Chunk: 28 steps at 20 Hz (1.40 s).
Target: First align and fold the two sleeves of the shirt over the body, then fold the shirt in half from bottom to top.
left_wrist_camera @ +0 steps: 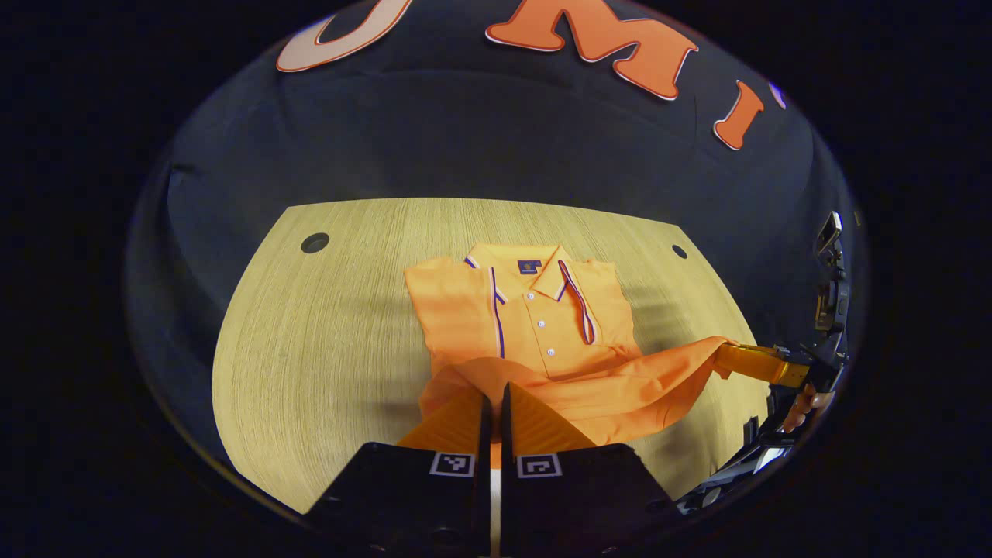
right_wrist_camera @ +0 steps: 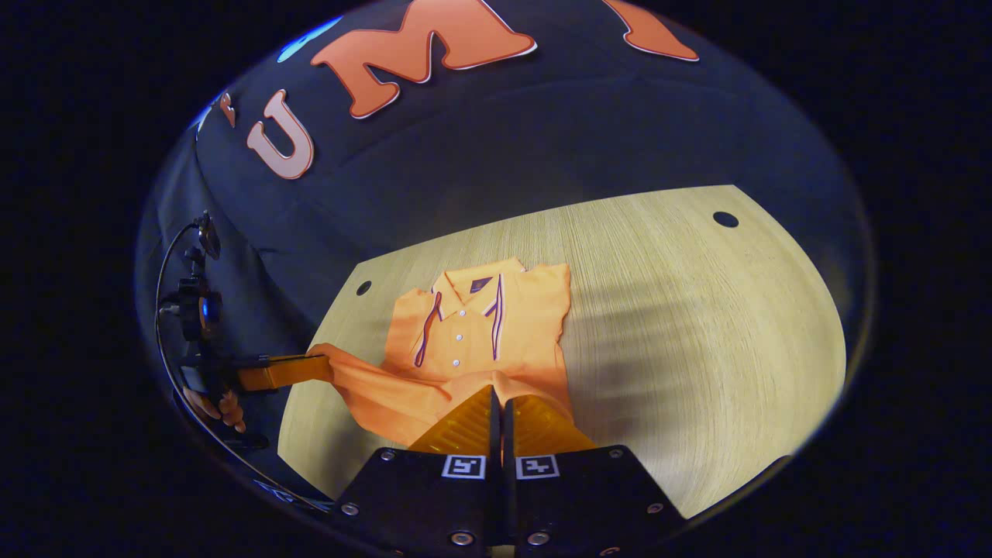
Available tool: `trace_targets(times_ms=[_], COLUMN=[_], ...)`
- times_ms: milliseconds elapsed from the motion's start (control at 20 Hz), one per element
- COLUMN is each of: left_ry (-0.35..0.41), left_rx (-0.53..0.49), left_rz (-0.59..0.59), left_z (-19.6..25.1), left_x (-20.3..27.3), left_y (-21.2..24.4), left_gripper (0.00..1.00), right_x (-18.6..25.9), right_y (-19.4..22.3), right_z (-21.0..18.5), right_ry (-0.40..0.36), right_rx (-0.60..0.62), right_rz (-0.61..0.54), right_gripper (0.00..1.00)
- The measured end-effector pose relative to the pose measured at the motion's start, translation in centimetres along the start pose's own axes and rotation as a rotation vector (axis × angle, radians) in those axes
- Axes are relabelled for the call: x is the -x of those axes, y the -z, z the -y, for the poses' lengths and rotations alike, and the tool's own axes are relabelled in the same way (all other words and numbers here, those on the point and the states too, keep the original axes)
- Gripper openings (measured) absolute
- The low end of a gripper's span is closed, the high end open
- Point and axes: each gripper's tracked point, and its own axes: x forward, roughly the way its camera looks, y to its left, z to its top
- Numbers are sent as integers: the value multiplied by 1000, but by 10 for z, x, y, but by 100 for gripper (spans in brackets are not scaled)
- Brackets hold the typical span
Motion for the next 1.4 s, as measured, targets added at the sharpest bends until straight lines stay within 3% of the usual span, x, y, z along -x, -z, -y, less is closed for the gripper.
trace_targets(times_ms=[550,850,900,1000,1050,1150,1250,1400], left_ry=[-18,-60,-68,-99,-107,-123,-133,-151], left_rx=[-12,-26,-33,-41,-40,-38,-28,-25], left_rz=[11,14,19,33,45,94,158,243], left_z=[-38,-60,-62,-65,-66,-65,-60,-51], left_x=[-69,-114,-115,-112,-108,-93,-70,-33], left_y=[-78,-103,-105,-110,-113,-123,-136,-145], left_gripper=[6,5,27,69,90,95,99,97], right_x=[-77,-128,-134,-134,-131,-115,-97,-62], right_y=[-76,-95,-95,-101,-106,-115,-123,-133], right_z=[12,17,17,14,16,13,11,9], right_ry=[30,75,79,72,81,85,88,120], right_rx=[25,20,-14,-47,-31,-11,16,85], right_rz=[7,-31,-42,-20,5,42,86,169], right_gripper=[0,0,1,14,38,65,82,92])
